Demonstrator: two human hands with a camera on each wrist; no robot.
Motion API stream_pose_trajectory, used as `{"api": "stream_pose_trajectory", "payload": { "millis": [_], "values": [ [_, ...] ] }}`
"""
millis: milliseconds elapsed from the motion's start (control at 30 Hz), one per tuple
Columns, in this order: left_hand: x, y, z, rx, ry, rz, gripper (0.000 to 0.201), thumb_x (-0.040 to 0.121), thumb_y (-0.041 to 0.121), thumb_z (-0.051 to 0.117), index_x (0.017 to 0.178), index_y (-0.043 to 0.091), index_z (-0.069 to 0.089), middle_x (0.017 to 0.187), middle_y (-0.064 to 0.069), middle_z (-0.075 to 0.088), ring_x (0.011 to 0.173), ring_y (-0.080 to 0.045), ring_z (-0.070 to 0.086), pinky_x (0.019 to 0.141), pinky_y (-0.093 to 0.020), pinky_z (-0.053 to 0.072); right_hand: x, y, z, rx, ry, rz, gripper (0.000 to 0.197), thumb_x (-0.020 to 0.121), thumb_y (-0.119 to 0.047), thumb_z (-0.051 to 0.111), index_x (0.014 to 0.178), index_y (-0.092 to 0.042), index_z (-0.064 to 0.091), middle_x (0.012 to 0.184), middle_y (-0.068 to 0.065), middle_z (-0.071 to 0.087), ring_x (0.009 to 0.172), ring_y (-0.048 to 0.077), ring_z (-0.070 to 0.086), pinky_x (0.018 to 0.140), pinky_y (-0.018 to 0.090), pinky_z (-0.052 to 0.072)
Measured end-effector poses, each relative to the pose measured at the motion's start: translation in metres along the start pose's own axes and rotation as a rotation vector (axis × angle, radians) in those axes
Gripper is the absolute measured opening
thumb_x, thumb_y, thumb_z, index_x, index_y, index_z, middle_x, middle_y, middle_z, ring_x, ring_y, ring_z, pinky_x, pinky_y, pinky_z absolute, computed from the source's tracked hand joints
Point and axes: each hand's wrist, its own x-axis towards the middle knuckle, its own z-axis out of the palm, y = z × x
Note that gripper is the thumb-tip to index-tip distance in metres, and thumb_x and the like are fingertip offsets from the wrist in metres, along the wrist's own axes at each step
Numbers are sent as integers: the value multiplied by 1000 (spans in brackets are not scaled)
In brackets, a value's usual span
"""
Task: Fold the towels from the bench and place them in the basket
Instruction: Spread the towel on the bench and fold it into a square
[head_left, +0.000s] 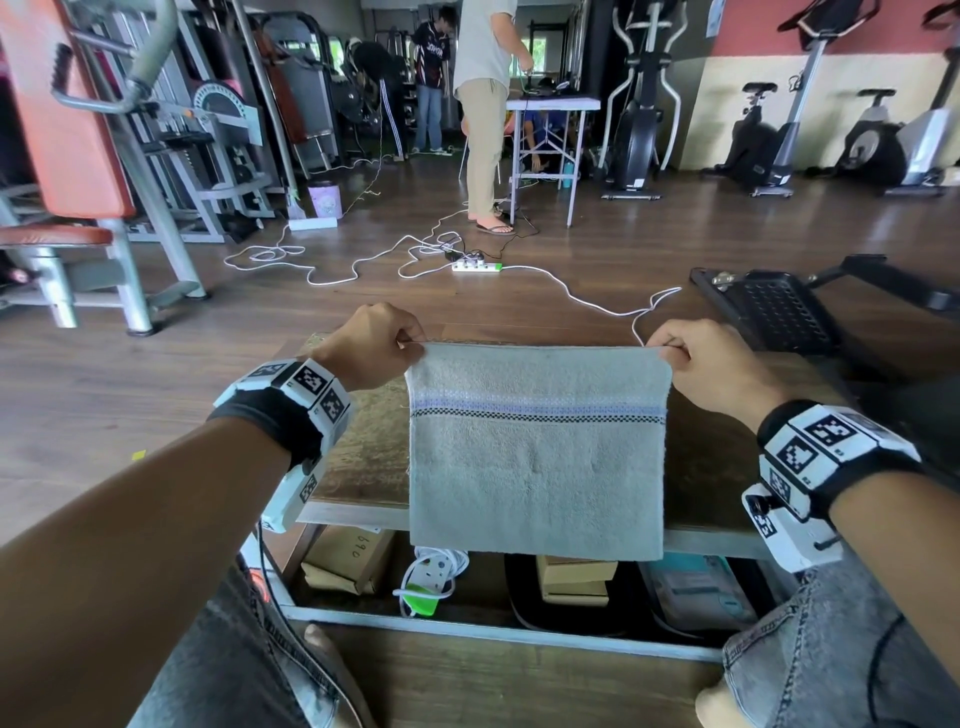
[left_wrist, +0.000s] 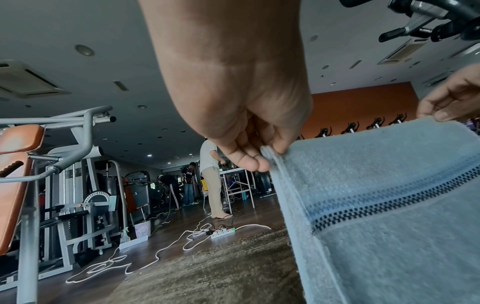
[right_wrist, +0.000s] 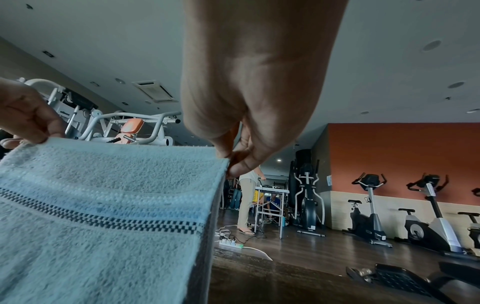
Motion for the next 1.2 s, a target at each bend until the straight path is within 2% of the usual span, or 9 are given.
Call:
{"api": "stream_pose_trajectory", "payload": {
  "millis": [200, 367, 533, 700, 767, 900, 1000, 1100, 1200],
  "values": [
    [-1, -1, -1, 2, -2, 1, 11, 86, 12, 68, 95, 10, 74, 80, 0, 65, 74, -16, 58, 70, -24, 44, -1, 1, -2, 4, 13, -10, 22, 92, 1, 55, 92, -12, 73, 88, -3, 72, 87, 19, 65, 77, 29, 49],
    [-1, 2, -2, 30, -9, -8, 15, 88, 9, 63, 99, 8, 73, 82, 0, 64, 77, -16, 57, 70, -23, 42, 0, 2, -3, -19, 3, -2, 20, 94, -2, 57, 94, -11, 74, 91, -1, 74, 87, 19, 66, 78, 29, 49],
    [6, 8, -10, 31, 23, 4, 18, 88, 6, 58, 98, 4, 73, 91, -10, 72, 82, -22, 63, 73, -26, 48, 9, -2, -10, -50, 28, 17, 22, 91, -3, 55, 85, -17, 71, 84, 1, 73, 82, 22, 66, 76, 35, 55],
    [29, 29, -40, 98, 166, 39, 23, 86, 1, 49, 86, 1, 72, 85, -14, 72, 76, -30, 65, 71, -37, 54, 34, -20, -34, -49, 171, 60, 24, 92, -2, 52, 83, -18, 69, 84, -1, 69, 90, 26, 65, 87, 37, 54],
    [39, 38, -53, 121, 254, 20, 26, 88, 0, 46, 84, 0, 72, 82, -13, 71, 72, -29, 64, 66, -32, 51, 46, -27, -46, -25, 252, 55, 25, 92, -3, 50, 83, -20, 65, 84, -2, 67, 98, 31, 62, 93, 38, 50],
    [51, 49, -75, 18, 421, -4, 21, 94, 1, 48, 98, 2, 69, 91, -9, 69, 74, -22, 64, 58, -18, 48, 60, -37, -66, 61, 410, -48, 17, 97, -14, 48, 93, -23, 62, 95, 3, 70, 97, 31, 64, 95, 50, 51],
    [44, 50, -80, -81, 515, 24, 19, 95, 5, 48, 97, 7, 67, 93, -6, 69, 69, -16, 61, 55, -22, 51, 59, -38, -70, 92, 493, -134, 16, 97, -21, 45, 99, -25, 61, 100, 2, 69, 98, 31, 63, 93, 52, 51],
    [20, 41, -66, -159, 464, 55, 16, 95, 6, 51, 96, 9, 66, 83, 1, 68, 57, -9, 58, 48, -13, 46, 43, -33, -60, 104, 443, -134, 13, 99, -20, 47, 101, -25, 59, 102, -1, 67, 98, 27, 62, 91, 44, 52],
    [-11, 11, -35, -104, 330, 39, 11, 89, 9, 61, 85, 14, 70, 82, -2, 71, 70, -18, 64, 63, -21, 48, 12, -19, -36, 94, 225, -106, 12, 99, -16, 54, 99, -21, 64, 98, -2, 69, 93, 21, 63, 86, 37, 52]
  ]
}}
